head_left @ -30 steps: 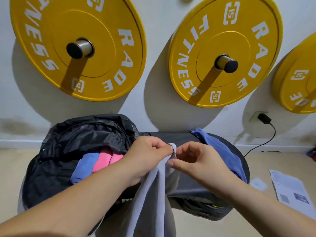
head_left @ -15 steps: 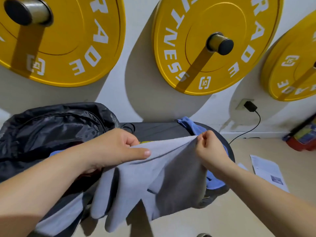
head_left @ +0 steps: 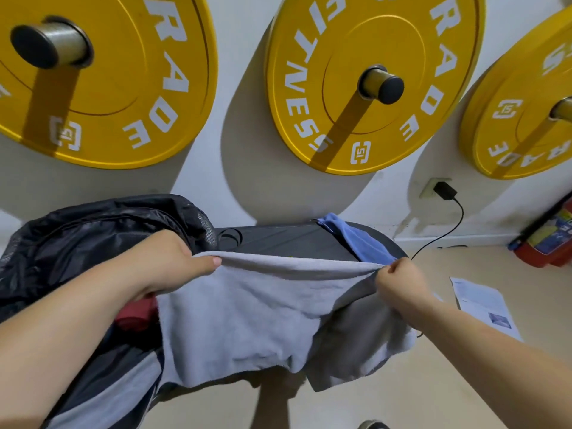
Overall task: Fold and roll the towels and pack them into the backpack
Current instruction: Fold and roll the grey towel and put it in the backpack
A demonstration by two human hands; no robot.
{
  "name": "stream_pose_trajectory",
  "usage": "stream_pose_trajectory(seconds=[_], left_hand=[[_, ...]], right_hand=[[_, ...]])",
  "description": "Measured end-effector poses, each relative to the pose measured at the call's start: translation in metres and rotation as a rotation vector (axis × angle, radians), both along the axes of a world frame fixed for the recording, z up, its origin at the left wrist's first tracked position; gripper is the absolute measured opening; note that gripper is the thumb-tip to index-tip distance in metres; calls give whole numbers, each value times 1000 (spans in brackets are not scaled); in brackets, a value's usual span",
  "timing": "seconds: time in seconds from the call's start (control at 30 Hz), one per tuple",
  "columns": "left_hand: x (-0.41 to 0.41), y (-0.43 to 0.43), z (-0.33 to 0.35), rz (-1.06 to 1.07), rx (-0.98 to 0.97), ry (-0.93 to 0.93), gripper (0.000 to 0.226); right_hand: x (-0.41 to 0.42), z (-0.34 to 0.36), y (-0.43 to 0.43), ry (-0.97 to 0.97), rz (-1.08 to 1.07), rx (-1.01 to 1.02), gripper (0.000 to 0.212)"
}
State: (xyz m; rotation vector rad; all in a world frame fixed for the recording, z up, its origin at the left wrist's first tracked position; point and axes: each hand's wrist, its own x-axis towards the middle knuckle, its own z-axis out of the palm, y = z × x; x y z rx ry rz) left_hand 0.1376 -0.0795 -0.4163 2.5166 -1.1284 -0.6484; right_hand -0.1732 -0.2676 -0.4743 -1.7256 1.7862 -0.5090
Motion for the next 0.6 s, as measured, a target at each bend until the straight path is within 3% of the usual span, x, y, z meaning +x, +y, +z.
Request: stream_pose_trajectory(seconds=[0.13,0.3,0.33,0.5,0.6], left_hand=[[-31,0,2,-22,-99,229,63],[-63,0,-6,-192,-312,529,16],[-67,-1,-8,-212,-340,538,10],[-79,-10,-13,-318,-453,435,17],[-78,-17,-17,-263,-550,536,15]], right_hand=[[23,10,23,-99,204,4,18],[52,37,65,-169,562,-64,20],[55,41,72,-209,608,-60,20],[62,42,78,-419,717,68,20],[65,41,74,-493,734,122,23]])
